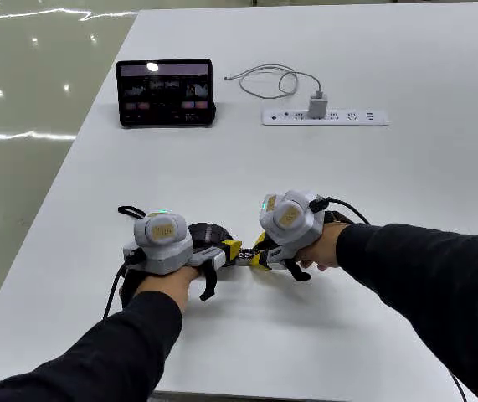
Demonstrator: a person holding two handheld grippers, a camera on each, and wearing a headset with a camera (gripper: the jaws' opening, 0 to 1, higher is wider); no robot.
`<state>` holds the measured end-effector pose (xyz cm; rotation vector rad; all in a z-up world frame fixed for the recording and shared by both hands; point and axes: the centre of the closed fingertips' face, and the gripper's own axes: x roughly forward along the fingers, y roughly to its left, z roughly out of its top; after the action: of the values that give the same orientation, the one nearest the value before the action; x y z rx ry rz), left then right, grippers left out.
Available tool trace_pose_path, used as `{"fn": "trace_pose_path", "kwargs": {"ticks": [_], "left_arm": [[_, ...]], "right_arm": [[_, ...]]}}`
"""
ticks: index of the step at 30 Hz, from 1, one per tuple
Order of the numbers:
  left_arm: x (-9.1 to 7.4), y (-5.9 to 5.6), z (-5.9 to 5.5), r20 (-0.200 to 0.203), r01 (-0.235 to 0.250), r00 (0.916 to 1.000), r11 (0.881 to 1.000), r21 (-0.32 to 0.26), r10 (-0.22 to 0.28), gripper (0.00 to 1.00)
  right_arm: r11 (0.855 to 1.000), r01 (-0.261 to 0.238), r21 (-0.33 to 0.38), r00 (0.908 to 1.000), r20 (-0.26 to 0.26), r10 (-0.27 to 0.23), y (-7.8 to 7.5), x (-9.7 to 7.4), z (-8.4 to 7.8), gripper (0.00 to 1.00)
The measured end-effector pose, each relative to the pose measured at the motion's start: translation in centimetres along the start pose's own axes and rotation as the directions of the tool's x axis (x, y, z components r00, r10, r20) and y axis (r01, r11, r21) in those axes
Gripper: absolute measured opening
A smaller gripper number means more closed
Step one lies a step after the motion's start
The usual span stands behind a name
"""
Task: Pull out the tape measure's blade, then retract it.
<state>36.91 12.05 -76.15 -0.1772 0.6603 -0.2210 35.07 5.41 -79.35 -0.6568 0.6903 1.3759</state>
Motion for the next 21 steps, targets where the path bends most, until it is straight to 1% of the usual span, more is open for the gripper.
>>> {"fn": "trace_pose_path", "kwargs": {"ticks": [2, 5, 7, 9, 15, 16, 19, 21], "left_arm": [[0.0, 0.01, 0.02, 0.0, 0.0, 1.0, 1.0, 0.0, 0.0, 0.6], [0.02, 0.03, 0.02, 0.0, -0.001, 1.0, 1.0, -0.001, 0.001, 0.6], [0.01, 0.02, 0.03, 0.002, 0.0, 1.0, 1.0, -0.001, 0.0, 0.6], [0.0, 0.01, 0.04, 0.002, -0.001, 1.0, 1.0, -0.001, 0.001, 0.6], [-0.03, 0.02, 0.02, 0.001, 0.0, 1.0, 1.0, -0.003, 0.0, 0.6], [-0.04, 0.01, 0.01, 0.001, 0.0, 1.0, 1.0, -0.002, 0.0, 0.6], [-0.03, 0.01, 0.01, 0.001, 0.001, 1.0, 1.0, -0.002, -0.001, 0.6], [-0.03, 0.01, 0.0, 0.002, 0.001, 1.0, 1.0, -0.003, -0.001, 0.6]], "right_arm": [[1.0, 0.001, -0.013, 1.0, 0.003, -0.001, 0.03, 0.07, 0.13, 0.12], [1.0, 0.002, 0.018, 1.0, -0.002, -0.002, 0.1, 0.13, 0.23, 0.12], [1.0, -0.002, 0.018, 1.0, -0.003, 0.002, 0.15, 0.24, 0.34, 0.12], [1.0, -0.005, -0.004, 1.0, -0.004, 0.005, 0.17, 0.3, 0.46, 0.12], [1.0, -0.017, 0.003, 0.9998, 0.013, 0.017, 0.24, 0.47, 0.78, 0.11], [1.0, -0.023, -0.009, 0.9995, 0.023, 0.023, 0.39, 0.45, 0.84, 0.11], [0.999, -0.031, -0.032, 0.9991, 0.029, 0.032, 0.39, 0.46, 0.91, 0.11], [0.999, -0.032, -0.026, 0.999, 0.03, 0.033, 0.34, 0.65, 1.03, 0.11]]}}
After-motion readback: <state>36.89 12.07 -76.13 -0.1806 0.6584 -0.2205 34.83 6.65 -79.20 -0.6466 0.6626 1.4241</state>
